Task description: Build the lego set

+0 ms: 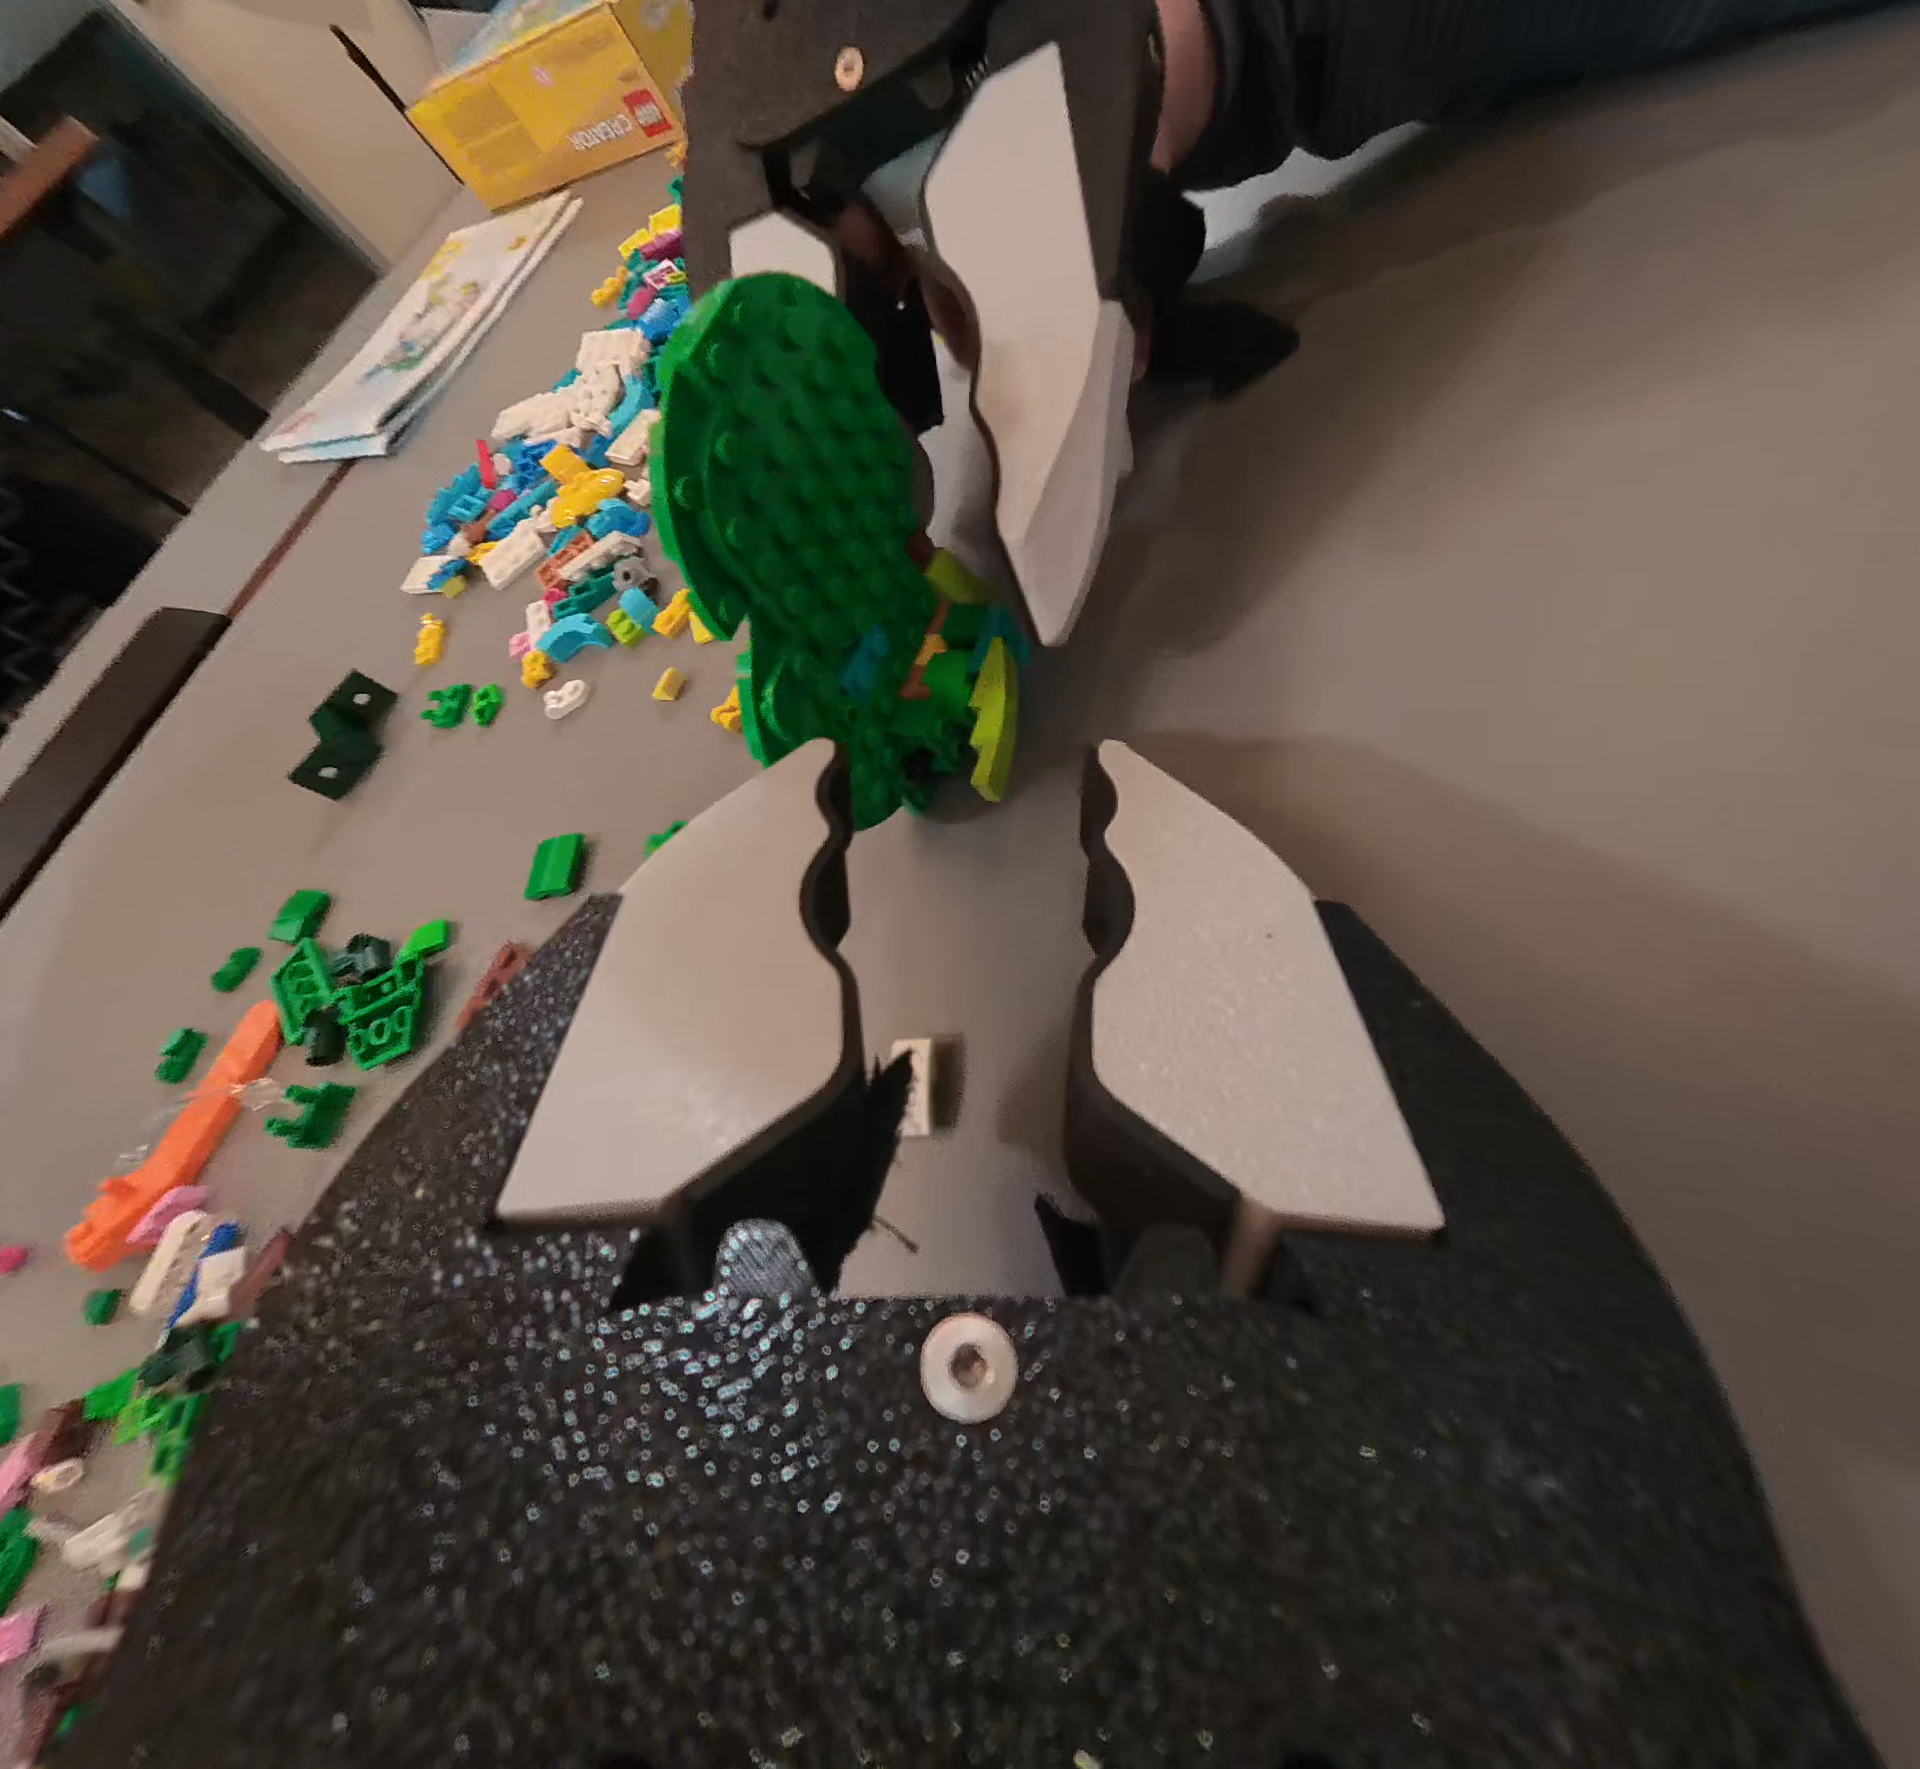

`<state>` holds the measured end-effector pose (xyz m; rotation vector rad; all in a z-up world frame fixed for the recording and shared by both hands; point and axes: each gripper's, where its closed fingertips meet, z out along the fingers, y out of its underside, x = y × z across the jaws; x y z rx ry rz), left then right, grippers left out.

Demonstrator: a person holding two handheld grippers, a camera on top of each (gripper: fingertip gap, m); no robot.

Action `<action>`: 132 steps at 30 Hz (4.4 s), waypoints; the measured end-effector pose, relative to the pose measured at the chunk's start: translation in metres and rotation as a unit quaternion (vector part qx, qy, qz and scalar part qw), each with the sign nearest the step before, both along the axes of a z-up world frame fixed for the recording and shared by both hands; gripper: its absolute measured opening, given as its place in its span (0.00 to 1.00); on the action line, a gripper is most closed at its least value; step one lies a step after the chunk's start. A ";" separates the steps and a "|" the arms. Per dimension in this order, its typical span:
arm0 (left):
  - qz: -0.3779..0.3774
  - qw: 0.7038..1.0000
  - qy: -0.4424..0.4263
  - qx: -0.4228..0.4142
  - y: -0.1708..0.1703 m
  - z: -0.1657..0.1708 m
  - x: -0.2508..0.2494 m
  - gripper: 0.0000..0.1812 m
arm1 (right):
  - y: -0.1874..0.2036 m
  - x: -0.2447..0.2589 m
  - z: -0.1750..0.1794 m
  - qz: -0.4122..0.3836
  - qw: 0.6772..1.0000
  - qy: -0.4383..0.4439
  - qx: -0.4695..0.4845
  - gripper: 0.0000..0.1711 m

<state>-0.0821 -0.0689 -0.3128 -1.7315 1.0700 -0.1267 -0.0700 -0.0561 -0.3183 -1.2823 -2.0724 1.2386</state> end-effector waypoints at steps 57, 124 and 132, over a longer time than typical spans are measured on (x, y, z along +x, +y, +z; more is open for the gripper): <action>0.010 0.996 -0.062 -0.056 -0.011 0.012 0.021 0.01 | 0.031 0.023 0.028 -0.106 0.990 0.079 -0.047 0.30; -0.081 0.983 0.041 -0.162 -0.028 -0.027 0.070 0.05 | -0.047 0.067 -0.017 -0.045 0.991 -0.069 0.105 0.02; -0.020 0.994 0.037 -0.100 -0.021 -0.011 0.043 0.03 | -0.022 0.050 -0.004 -0.092 0.990 0.009 0.103 0.18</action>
